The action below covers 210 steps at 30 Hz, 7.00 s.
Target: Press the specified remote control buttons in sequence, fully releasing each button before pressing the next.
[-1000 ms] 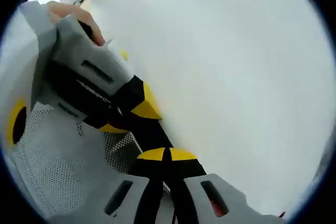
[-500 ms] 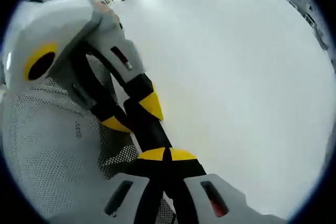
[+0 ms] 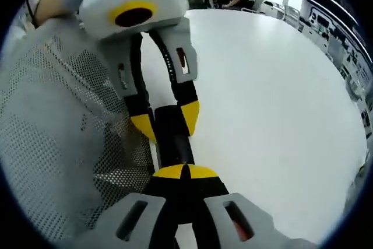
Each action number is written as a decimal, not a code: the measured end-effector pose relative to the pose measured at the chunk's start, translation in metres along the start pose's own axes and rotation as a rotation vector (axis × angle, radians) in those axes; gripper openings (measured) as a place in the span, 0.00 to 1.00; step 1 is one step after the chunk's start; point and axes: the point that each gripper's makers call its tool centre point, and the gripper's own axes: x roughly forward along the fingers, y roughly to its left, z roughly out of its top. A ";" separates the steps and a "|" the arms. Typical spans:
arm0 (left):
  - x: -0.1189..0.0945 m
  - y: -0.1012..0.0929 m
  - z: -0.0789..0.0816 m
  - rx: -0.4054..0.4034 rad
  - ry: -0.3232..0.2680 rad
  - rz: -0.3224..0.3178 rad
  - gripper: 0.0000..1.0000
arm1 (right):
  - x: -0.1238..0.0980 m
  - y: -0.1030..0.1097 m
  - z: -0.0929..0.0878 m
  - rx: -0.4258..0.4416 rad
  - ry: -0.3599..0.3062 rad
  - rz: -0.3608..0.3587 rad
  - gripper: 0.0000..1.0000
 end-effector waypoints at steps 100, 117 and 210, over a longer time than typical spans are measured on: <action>-0.001 0.000 0.002 -0.077 -0.084 -0.017 0.25 | 0.009 0.005 0.011 0.073 0.093 -0.018 0.00; -0.001 0.000 0.001 -0.051 -0.069 -0.016 0.25 | 0.009 0.006 0.013 0.101 0.051 0.003 0.00; -0.001 0.000 0.001 -0.039 -0.064 -0.012 0.25 | -0.018 -0.002 -0.034 0.087 0.129 -0.030 0.22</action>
